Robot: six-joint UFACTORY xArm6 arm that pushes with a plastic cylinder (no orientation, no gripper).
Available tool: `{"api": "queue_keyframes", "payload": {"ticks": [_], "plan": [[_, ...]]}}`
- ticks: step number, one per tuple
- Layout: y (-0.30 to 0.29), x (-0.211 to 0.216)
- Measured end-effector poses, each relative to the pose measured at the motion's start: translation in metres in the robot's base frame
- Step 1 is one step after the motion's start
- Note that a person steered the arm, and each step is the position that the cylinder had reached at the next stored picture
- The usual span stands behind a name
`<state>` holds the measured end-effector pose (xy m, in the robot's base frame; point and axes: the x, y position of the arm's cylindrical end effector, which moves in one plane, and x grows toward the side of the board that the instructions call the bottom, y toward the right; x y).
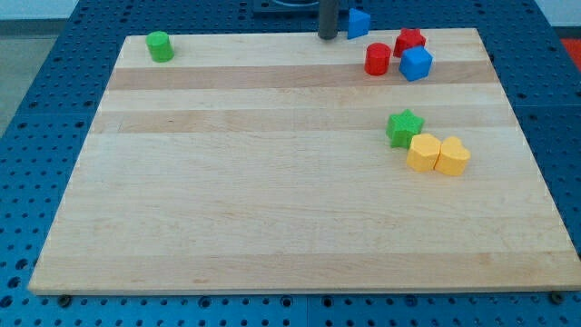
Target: Point your arm diagonally to the top left of the red circle
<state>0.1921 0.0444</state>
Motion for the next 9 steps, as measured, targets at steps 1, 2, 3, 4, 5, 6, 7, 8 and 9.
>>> {"api": "queue_keyframes", "payload": {"ticks": [1, 2, 3, 4, 5, 6, 7, 8, 9], "plan": [[0.004, 0.000], [0.009, 0.001], [0.013, 0.001], [0.013, 0.001], [0.013, 0.001], [0.013, 0.001], [0.014, 0.004], [0.016, 0.012], [0.021, 0.017]]}}
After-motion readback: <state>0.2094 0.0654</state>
